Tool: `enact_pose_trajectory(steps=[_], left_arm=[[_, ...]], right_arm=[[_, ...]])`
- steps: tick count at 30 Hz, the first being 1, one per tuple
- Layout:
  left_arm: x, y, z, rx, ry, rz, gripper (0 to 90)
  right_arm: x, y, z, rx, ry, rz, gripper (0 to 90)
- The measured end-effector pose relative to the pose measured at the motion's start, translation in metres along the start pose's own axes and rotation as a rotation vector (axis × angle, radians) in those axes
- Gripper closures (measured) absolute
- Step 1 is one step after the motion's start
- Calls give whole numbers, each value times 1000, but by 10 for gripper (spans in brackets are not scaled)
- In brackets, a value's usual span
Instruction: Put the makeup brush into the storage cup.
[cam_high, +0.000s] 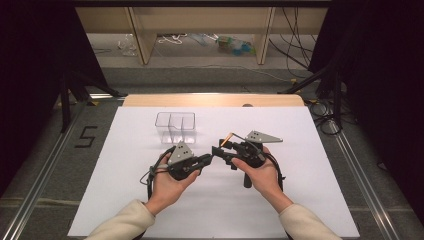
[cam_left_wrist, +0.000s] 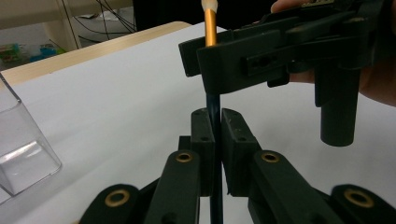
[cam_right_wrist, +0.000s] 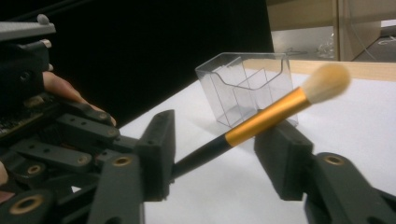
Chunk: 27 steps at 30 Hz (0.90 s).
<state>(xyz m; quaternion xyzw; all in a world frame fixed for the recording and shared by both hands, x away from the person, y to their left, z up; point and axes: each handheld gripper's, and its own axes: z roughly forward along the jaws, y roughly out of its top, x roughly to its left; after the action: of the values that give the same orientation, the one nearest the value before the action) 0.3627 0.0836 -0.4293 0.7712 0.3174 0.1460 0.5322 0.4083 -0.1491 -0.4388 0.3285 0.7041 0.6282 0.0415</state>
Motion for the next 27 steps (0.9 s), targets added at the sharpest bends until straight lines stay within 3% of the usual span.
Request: enact_pose_trajectory(steps=[1,9,10,11,12,13,15,16,18,19,21,26,27], left_arm=[[0,0,0,-1,0,3,842],[-1,-2,3,11,-2,20,841],[-2,-3,5,9,-3,33,900],[-2,-3,5,9,-3,33,898],[-2,-4,6,6,-10,41,880],[0,-4,6,0,-22,75,842],[0,-4,6,-3,-26,73,813],[-1,-4,5,-17,-35,57,774],[-1,-4,4,-24,-34,57,753],[-1,-5,2,-39,-44,26,689],[-1,-7,1,-62,-61,18,617],[0,-11,-3,-98,-78,33,422],[0,-12,-4,-104,-83,33,422]], right_arm=[[1,1,0,1,14,23,550],[1,3,0,-5,53,47,763],[2,4,0,-8,81,59,836],[2,4,0,-8,81,59,836],[6,6,0,5,62,11,837],[8,8,-1,16,59,6,838],[9,9,-1,12,49,-13,838],[11,14,-3,13,30,-66,838],[12,15,-5,17,21,-72,838],[14,18,-7,26,7,-99,838],[15,20,-9,32,-3,-125,838],[19,22,-11,49,-9,-158,837],[19,23,-11,50,1,-167,837]])
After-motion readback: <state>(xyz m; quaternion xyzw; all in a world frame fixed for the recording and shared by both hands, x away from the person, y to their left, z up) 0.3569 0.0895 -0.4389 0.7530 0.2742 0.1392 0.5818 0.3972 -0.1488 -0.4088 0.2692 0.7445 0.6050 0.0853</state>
